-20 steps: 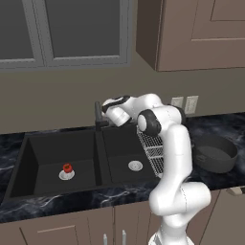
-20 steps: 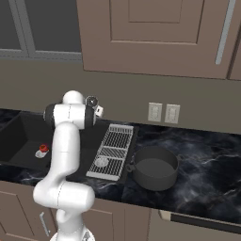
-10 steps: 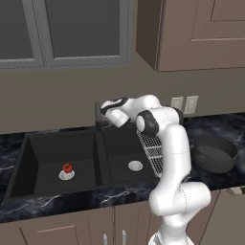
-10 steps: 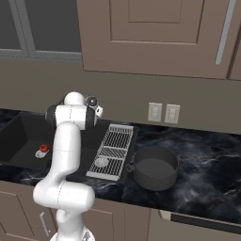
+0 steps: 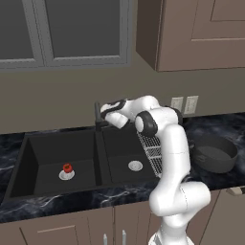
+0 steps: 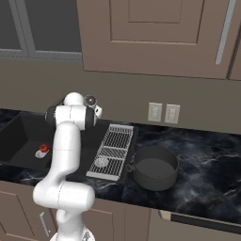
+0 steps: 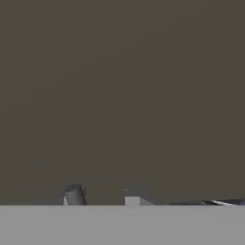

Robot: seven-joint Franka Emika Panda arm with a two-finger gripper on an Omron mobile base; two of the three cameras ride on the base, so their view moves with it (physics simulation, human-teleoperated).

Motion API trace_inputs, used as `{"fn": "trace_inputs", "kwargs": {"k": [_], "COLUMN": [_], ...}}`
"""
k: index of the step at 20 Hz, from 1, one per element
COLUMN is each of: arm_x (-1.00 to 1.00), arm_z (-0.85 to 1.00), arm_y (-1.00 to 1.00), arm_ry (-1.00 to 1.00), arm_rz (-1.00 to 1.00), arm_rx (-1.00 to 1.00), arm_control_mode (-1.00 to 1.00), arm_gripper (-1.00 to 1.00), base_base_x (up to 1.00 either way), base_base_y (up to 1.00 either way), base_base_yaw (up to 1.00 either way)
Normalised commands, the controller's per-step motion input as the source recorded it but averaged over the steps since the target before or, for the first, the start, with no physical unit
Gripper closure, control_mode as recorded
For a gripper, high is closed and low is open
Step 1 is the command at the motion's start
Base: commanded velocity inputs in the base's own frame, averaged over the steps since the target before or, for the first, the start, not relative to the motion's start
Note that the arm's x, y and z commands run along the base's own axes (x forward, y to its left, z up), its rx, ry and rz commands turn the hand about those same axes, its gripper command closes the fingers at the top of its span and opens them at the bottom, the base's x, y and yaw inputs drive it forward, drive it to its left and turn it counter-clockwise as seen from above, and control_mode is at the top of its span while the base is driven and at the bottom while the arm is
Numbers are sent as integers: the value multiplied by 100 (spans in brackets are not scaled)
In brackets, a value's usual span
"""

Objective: Dump the bell pepper from the pot into the sink. Then turn on the water and wash the bell pepper. Then turn off the water and put the bell pepper back in the pot.

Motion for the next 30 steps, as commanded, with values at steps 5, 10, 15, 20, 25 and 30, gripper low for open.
{"fn": "trace_inputs", "kwargs": {"k": [5,10,15,20,25,30], "arm_x": [0,0,0,0,0,0], "arm_z": [-16,-21,-26,-24,-24,-31], "arm_y": [-57,-78,-82,-84,-87,-85], "arm_ry": [5,4,6,5,6,8], "arm_rz": [-5,-7,-7,-7,-7,-6], "arm_rx": [0,0,0,0,0,2], "arm_control_mode": [-100,-100,-100,-100,-100,-100], "arm_gripper": [100,100,100,100,100,100], "base_base_x": [0,0,0,0,0,0], "base_base_y": [0,0,0,0,0,0], "base_base_yaw": [0,0,0,0,0,0]}}
